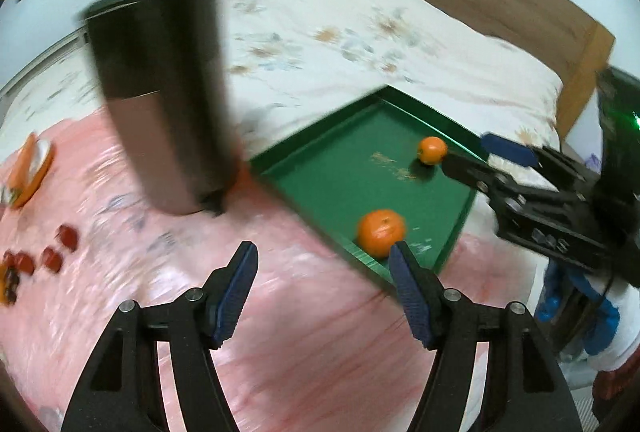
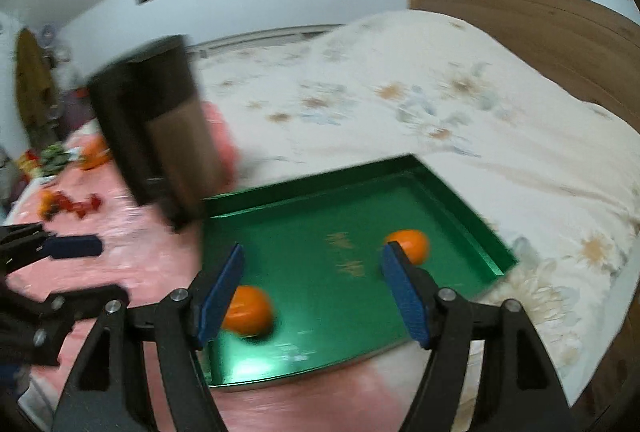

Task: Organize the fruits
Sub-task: 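Grasp an orange with the left tool while the right tool grasps a red apple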

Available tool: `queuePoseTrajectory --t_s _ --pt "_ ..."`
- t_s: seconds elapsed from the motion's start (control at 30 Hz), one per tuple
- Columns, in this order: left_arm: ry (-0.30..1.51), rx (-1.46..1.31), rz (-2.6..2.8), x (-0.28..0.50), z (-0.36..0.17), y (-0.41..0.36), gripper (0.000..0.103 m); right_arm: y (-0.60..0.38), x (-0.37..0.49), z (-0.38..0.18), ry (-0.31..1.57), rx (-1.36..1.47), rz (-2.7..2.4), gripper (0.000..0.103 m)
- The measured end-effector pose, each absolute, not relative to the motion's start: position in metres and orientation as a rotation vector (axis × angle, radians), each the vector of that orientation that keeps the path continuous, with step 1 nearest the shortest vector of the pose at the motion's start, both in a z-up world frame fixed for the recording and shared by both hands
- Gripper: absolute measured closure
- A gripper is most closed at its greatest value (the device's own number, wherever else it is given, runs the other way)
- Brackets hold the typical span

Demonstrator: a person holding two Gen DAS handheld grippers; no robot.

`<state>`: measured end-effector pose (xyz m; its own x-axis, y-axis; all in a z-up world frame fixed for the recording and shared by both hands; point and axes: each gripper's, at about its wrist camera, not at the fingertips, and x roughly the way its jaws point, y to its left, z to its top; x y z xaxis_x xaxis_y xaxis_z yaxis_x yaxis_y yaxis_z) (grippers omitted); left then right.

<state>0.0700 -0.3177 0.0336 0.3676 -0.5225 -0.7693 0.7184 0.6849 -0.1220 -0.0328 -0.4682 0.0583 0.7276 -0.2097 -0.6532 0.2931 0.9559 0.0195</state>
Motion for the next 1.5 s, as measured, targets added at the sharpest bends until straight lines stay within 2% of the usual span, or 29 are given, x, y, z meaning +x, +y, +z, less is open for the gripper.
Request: queuePoseTrajectory --t_s 0.27,0.6,0.73,1.03,1.33,1.5 --pt "0.887 0.178 -0.658 0.092 0.033 -0.216 0.041 -0.372 -0.014 0.065 0.725 0.093 -0.041 0.0" --pt "0.924 0.108 -0.444 0.123 0.016 -0.085 0.041 -0.272 0.033 0.031 0.815 0.057 0.158 0.0" --pt "0.941 0.07 -0.368 0.138 0.008 -0.042 0.041 -0.238 0.051 0.017 0.849 0.055 0.239 0.019" --pt "0.962 -0.016 -0.249 0.174 -0.006 0.025 0.041 -0.192 0.089 -0.006 0.892 0.055 0.339 0.031" --pt "0.979 -0.118 -0.181 0.227 -0.018 0.061 0.041 -0.166 0.149 -0.015 0.882 0.051 0.377 0.044" --pt "0.991 -0.129 -0.148 0.255 -0.027 0.067 0.041 -0.152 0.183 -0.024 0.881 0.03 0.38 0.046"
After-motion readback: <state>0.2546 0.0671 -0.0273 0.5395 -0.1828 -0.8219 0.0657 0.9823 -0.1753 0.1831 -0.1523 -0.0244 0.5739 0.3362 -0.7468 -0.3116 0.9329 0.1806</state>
